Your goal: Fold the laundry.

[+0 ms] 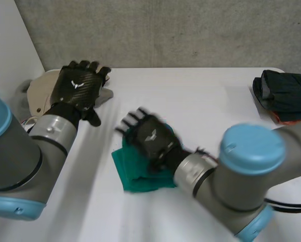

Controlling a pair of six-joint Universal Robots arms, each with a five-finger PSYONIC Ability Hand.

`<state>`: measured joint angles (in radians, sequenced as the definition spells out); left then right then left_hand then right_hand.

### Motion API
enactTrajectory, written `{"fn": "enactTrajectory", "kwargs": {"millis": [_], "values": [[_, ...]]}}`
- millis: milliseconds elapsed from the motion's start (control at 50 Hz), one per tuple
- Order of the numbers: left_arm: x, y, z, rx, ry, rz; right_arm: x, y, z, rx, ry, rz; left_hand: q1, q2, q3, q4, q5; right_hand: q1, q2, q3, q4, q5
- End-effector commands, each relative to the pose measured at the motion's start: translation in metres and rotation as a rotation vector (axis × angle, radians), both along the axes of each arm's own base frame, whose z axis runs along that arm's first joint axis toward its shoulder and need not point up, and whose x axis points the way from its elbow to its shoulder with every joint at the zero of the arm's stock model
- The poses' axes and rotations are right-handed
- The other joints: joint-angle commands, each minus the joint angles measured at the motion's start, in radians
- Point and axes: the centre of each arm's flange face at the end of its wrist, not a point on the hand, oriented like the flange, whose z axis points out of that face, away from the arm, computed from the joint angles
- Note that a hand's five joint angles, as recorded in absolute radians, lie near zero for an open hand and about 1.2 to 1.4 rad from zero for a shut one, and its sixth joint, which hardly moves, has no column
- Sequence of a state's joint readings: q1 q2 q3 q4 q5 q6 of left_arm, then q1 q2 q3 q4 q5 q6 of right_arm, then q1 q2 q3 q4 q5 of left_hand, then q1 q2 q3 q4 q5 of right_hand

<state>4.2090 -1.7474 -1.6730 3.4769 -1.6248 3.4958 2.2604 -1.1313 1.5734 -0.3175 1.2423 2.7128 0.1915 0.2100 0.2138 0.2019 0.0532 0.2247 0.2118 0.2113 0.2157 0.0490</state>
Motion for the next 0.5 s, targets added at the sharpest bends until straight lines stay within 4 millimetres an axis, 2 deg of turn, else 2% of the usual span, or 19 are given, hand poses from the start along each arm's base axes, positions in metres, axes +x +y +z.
{"fn": "enactTrajectory", "kwargs": {"millis": [20, 100, 220, 240, 300, 360, 500], "values": [[-0.047, 0.019, 0.005, 0.075, 0.154, -0.141, -0.041, -0.04, 0.031, 0.327, -0.216, -0.243, 0.004, -0.014, -0.018, -0.006, -0.032, -0.05, -0.037, -0.037, -0.041, -0.049], [-0.067, 0.03, -0.012, 0.176, 0.168, -0.169, -0.063, -0.065, 0.026, 0.42, -0.18, -0.379, 0.004, -0.014, -0.018, -0.006, -0.032, -0.05, -0.037, -0.037, -0.041, -0.049], [-0.083, 0.038, -0.057, 0.346, 0.108, -0.123, -0.062, -0.075, -0.003, 0.512, -0.068, -0.409, 0.004, -0.014, -0.018, -0.006, -0.032, -0.05, -0.037, -0.037, -0.041, -0.049], [-0.083, 0.039, -0.071, 0.382, 0.072, -0.092, -0.061, -0.076, -0.006, 0.52, -0.057, -0.406, 0.004, -0.014, -0.018, -0.006, -0.032, -0.05, -0.037, -0.037, -0.041, -0.049], [-0.078, 0.038, -0.097, 0.435, 0.0, -0.009, -0.058, -0.079, -0.013, 0.525, -0.043, -0.39, 0.004, -0.014, -0.018, -0.006, -0.032, -0.05, -0.037, -0.037, -0.041, -0.049], [-0.071, 0.037, -0.108, 0.45, -0.04, 0.062, -0.055, -0.08, -0.019, 0.54, -0.034, -0.375, 0.004, -0.014, -0.018, -0.006, -0.032, -0.05, -0.037, -0.037, -0.041, -0.049], [-0.051, 0.027, -0.119, 0.459, -0.111, 0.146, -0.038, -0.071, -0.038, 0.534, 0.025, -0.304, 0.004, -0.014, -0.018, -0.006, -0.032, -0.05, -0.037, -0.037, -0.041, -0.049]]}}
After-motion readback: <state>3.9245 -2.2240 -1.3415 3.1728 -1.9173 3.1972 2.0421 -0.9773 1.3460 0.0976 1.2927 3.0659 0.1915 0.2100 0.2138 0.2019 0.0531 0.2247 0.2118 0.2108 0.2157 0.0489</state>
